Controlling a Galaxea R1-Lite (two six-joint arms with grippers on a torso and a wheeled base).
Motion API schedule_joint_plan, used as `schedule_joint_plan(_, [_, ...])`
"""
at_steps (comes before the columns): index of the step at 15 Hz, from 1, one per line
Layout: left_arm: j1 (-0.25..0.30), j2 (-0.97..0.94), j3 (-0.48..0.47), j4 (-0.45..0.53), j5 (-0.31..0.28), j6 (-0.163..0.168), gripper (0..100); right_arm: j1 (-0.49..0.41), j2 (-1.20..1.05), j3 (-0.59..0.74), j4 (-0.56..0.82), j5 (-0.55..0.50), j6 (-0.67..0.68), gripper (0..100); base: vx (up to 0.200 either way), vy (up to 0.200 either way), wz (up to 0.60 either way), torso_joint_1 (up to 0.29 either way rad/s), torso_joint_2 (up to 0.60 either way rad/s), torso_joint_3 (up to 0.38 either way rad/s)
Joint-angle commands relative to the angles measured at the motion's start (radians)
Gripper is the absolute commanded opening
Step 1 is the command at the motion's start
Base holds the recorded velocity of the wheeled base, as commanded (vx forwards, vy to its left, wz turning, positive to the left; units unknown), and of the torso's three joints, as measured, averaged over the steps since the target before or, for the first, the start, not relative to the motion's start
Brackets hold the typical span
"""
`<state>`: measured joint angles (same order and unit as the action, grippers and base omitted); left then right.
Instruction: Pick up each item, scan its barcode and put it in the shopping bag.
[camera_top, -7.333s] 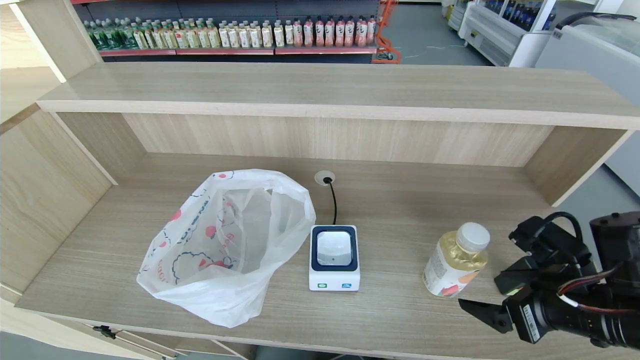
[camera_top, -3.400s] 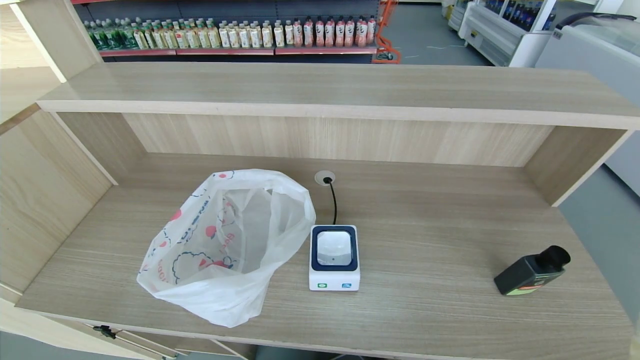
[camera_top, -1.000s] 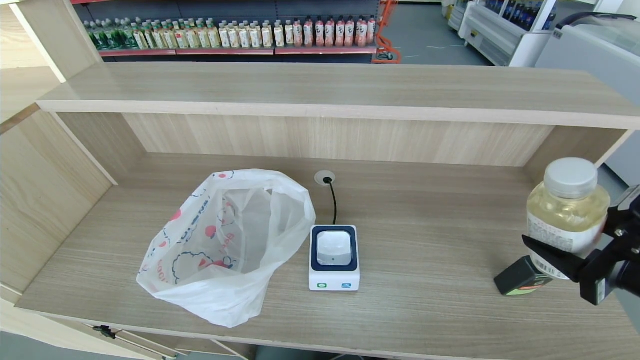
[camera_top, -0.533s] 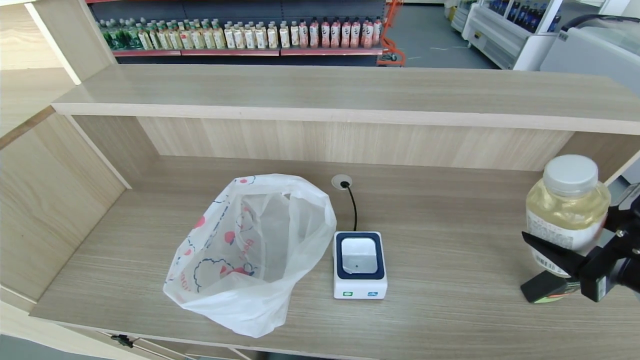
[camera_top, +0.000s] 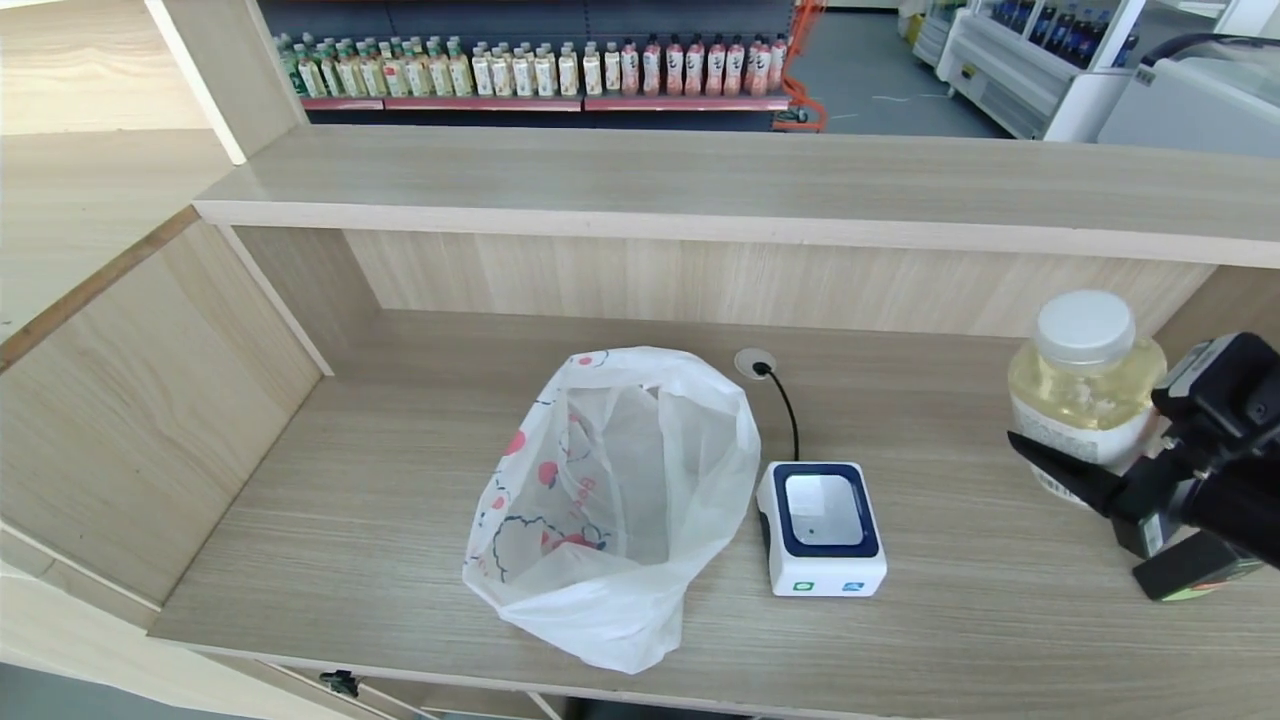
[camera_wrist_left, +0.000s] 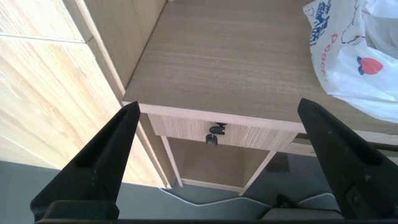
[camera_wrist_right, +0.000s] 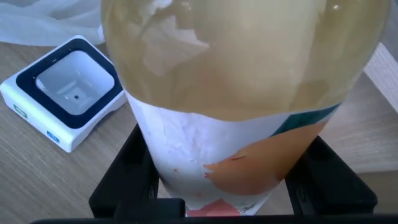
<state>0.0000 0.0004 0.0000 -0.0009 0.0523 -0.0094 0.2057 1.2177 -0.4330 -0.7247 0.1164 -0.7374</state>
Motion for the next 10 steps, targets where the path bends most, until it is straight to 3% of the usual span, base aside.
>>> schedule_joint_plan(1, [0.002, 0.000, 0.000, -0.001, 0.000, -0.001, 100, -0.003, 0.086, 0.000, -0.035, -0.041, -0.008, 0, 0.000, 0.000, 0.00, 0.000, 0.00, 0.000])
schedule_joint_plan(2, [0.002, 0.000, 0.000, -0.001, 0.000, -0.001, 100, -0.002, 0.091, 0.010, -0.032, -0.084, -0.014, 0, 0.000, 0.000, 0.00, 0.000, 0.00, 0.000])
schedule_joint_plan(5, [0.002, 0.000, 0.000, -0.001, 0.000, -0.001, 100, 0.011, 0.138, 0.025, -0.039, -0.080, -0.007, 0, 0.000, 0.000, 0.00, 0.000, 0.00, 0.000])
schedule_joint_plan(7, [0.002, 0.000, 0.000, -0.001, 0.000, -0.001, 100, 0.075, 0.184, 0.026, -0.082, -0.072, 0.041, 0, 0.000, 0.000, 0.00, 0.000, 0.00, 0.000])
schedule_joint_plan(10, [0.002, 0.000, 0.000, -0.001, 0.000, -0.001, 100, 0.123, 0.306, 0.026, -0.252, 0.052, 0.050, 0, 0.000, 0.000, 0.00, 0.000, 0.00, 0.000])
